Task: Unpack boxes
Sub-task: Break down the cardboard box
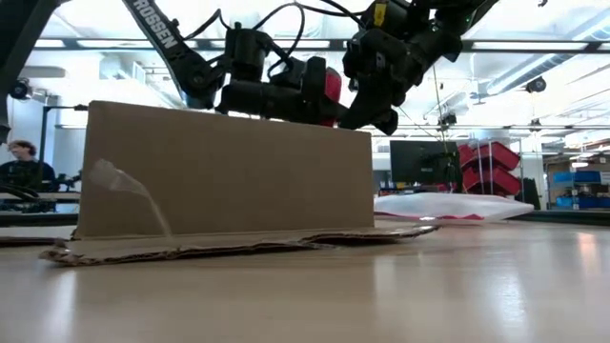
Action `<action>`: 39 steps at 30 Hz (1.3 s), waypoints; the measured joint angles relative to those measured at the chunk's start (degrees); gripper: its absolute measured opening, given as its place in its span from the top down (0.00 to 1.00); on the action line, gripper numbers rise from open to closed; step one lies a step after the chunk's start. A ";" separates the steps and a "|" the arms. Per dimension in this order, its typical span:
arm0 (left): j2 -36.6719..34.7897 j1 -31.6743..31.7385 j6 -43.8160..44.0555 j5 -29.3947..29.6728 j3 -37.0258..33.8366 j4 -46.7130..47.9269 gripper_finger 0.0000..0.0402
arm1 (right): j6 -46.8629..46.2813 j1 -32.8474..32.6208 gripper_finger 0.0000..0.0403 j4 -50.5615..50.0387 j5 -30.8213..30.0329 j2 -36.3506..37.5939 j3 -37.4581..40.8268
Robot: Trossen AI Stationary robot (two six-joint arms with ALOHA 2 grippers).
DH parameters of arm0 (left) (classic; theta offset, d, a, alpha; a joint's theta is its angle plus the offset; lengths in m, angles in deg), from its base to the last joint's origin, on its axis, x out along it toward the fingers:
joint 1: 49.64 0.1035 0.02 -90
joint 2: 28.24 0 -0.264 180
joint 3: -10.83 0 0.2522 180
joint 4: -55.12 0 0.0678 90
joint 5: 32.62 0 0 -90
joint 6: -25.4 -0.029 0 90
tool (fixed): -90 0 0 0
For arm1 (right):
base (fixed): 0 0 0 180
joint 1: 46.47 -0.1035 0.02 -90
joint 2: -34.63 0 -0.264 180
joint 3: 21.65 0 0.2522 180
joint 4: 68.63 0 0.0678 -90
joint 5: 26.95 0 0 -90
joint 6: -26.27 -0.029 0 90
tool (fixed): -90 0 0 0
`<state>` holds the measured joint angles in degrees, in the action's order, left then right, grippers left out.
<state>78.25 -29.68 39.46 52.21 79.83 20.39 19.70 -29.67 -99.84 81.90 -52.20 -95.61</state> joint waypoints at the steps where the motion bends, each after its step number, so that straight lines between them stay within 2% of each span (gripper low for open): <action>1: -0.19 0.02 -0.03 0.13 0.02 0.12 0.94 | 0.02 0.00 1.00 0.01 -0.03 0.00 0.00; 8: -2.33 -0.08 -0.82 -0.09 0.04 1.81 0.94 | 0.03 -0.12 1.00 2.67 -0.84 0.00 -0.53; 12: -2.50 0.03 -1.48 -0.31 0.07 2.62 0.94 | 4.39 -1.27 1.00 6.52 -0.58 -0.90 -0.68; 17: -2.50 0.14 -1.35 -0.03 -0.05 5.36 0.94 | 8.64 -1.75 1.00 6.44 -1.79 -5.13 -0.70; 30: -2.71 0.10 -1.16 -0.15 -0.11 6.47 0.94 | 5.53 -1.75 1.00 6.28 -2.48 -7.96 -0.87; 36: -4.94 -0.08 -0.26 -2.75 -1.21 6.12 0.94 | 4.15 -1.38 1.00 6.42 -2.53 -8.07 -0.85; 39: -6.44 0.01 -0.47 -2.50 -2.48 9.18 0.94 | 3.79 -1.15 1.00 6.31 -3.08 -8.11 -0.85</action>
<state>71.81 -29.67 39.00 49.71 77.35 29.57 23.49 -30.82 -93.53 78.82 -60.31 -96.47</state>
